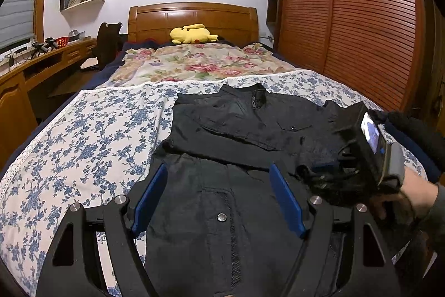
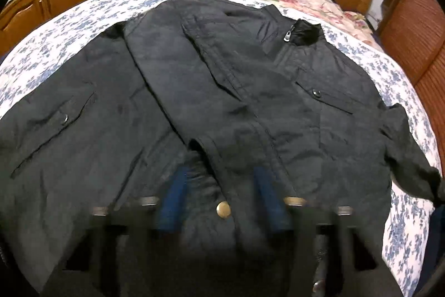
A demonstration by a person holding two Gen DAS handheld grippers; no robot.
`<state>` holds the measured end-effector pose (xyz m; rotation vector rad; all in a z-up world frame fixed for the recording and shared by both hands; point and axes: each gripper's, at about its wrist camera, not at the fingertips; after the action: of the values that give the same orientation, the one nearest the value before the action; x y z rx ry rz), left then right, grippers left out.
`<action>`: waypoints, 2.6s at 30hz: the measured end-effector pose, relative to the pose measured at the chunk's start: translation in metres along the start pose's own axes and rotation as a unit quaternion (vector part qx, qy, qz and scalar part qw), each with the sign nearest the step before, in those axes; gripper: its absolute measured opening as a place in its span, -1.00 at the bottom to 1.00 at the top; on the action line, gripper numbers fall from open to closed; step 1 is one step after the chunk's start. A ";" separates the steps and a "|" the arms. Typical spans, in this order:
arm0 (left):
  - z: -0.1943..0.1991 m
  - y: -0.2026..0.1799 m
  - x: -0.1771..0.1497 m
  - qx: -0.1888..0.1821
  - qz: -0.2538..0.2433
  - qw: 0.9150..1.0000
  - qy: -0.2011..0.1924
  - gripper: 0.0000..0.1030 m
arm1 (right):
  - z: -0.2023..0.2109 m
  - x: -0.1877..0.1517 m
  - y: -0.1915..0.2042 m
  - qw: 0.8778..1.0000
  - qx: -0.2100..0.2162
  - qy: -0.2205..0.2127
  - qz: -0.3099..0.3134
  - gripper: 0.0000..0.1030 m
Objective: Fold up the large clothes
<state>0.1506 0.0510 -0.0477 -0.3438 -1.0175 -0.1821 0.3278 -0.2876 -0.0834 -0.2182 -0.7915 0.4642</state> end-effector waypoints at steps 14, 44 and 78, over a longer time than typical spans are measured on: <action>-0.004 -0.008 0.000 -0.004 0.000 1.000 -0.005 0.49 | 0.047 -0.030 -0.096 0.986 -0.115 -0.072 -0.096 -0.89; -0.080 -0.071 -0.012 -0.067 -0.019 0.996 0.063 0.49 | -0.041 -0.063 -0.234 0.967 -0.170 0.036 -0.187 0.27; -0.109 -0.079 -0.021 -0.058 -0.038 0.992 0.104 0.49 | -0.117 -0.011 -0.301 0.946 -0.277 0.066 -0.154 -0.90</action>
<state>0.2026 -0.0626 -0.1025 -0.3834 -0.8155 -0.3412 0.5017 -0.5594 -0.0626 -0.6314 -0.7937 -0.0796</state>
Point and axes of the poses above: each gripper's, at about its wrist camera, not at the fingertips, and z roughly against the way its jaws point, y to its left, x to its top, and after that the axes turned 15 degrees about -x, right-handed
